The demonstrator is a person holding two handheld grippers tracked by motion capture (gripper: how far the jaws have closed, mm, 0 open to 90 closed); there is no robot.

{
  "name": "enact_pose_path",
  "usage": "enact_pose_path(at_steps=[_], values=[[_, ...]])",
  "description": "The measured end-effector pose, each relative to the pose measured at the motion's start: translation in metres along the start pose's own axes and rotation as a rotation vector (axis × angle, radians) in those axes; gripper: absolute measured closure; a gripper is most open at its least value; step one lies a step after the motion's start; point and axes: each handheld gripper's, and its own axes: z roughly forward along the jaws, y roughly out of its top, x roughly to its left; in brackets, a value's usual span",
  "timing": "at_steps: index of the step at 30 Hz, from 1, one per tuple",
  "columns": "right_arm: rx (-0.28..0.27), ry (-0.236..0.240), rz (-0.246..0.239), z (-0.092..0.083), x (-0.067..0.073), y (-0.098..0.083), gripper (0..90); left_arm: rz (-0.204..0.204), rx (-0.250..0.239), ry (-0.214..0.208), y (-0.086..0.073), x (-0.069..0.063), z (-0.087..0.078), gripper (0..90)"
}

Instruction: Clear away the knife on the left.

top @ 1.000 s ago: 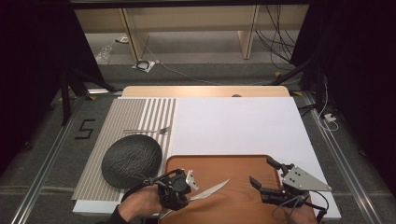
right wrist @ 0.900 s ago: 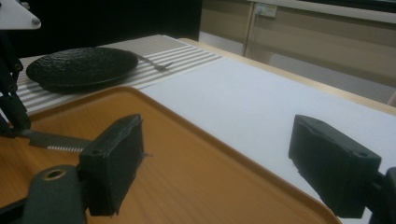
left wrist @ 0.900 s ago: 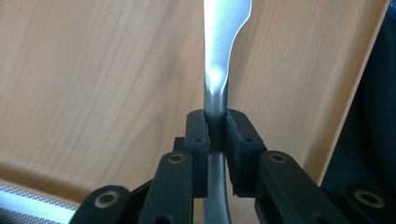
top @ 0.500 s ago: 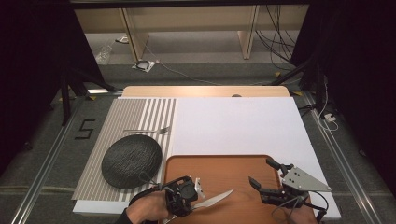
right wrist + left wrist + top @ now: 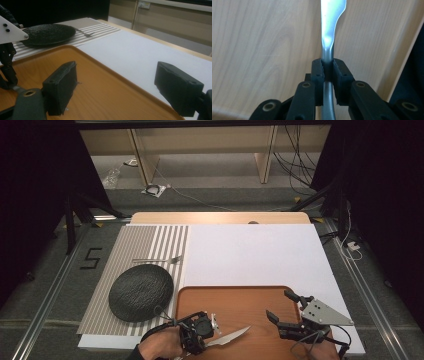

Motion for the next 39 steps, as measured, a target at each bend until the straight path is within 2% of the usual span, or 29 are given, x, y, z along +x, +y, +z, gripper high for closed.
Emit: enact_pose_path(at_steps=[10,12,14,16,18,19,23,26,31,34,37,39], values=[[0.009,0.001,-0.002,-0.001,0.0,0.0,19.1,-0.012,0.004,0.0,-0.001,0.0,0.004,78.8],[0.007,0.0,-0.003,-0.001,0.0,0.0,19.1,-0.025,-0.033,-0.007,-0.001,0.001,0.001,76.9],[0.006,0.0,-0.004,-0.002,0.0,0.0,19.1,-0.049,-0.075,-0.016,-0.001,0.003,-0.005,66.9],[0.009,-0.002,-0.001,-0.002,-0.001,0.0,19.1,-0.049,-0.099,-0.004,-0.001,0.003,-0.008,61.8],[0.003,0.0,-0.001,-0.001,0.0,0.0,19.1,-0.069,-0.137,0.005,-0.001,0.001,-0.01,55.3],[0.006,0.0,-0.004,-0.002,0.0,0.0,19.1,-0.066,-0.143,0.003,-0.001,0.001,-0.01,55.5],[0.002,0.0,-0.002,-0.002,0.0,0.0,19.1,-0.034,-0.186,-0.005,-0.001,-0.002,-0.012,64.1],[0.0,0.001,0.001,-0.002,0.0,0.0,19.2,-0.007,-0.2,0.024,0.0,-0.003,-0.014,73.2],[0.003,0.001,-0.003,-0.002,0.0,0.0,19.1,0.042,-0.231,0.028,0.0,-0.008,-0.014,83.4],[0.005,0.002,-0.003,-0.002,0.0,0.0,19.2,0.064,-0.235,0.025,0.001,-0.011,-0.01,88.2],[0.006,0.001,-0.003,-0.002,0.0,0.0,19.2,0.074,-0.229,0.014,0.003,-0.014,-0.002,88.5],[0.006,0.002,-0.003,-0.002,0.0,0.0,19.2,0.094,-0.202,0.009,0.004,-0.016,0.002,89.2]])
